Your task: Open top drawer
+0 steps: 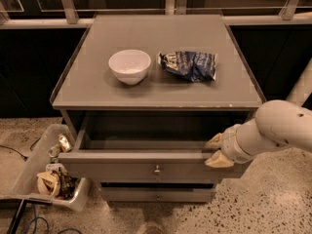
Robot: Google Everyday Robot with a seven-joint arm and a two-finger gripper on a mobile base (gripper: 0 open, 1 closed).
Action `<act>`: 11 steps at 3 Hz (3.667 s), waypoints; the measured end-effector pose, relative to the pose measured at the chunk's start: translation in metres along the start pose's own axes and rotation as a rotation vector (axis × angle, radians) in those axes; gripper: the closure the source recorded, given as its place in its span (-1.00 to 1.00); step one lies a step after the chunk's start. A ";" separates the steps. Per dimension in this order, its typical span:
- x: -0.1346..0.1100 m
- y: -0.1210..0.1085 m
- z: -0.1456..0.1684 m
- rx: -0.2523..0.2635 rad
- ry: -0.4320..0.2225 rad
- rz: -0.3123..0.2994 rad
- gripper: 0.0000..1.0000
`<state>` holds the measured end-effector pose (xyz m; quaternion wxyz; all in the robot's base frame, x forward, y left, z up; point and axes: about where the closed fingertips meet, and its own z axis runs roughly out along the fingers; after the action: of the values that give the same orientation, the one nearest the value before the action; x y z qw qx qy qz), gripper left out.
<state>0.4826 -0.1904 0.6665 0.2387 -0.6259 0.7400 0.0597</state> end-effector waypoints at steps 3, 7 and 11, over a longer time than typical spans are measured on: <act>0.005 0.011 -0.011 0.010 0.002 0.008 -0.25; -0.029 0.028 -0.054 0.072 0.022 -0.092 0.16; -0.022 0.020 -0.022 0.045 -0.001 -0.082 -1.00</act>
Offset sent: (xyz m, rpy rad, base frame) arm 0.0000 0.0000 0.0000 0.0000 0.0000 0.0000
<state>0.4597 -0.1746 0.6910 0.2554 -0.6502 0.7147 0.0335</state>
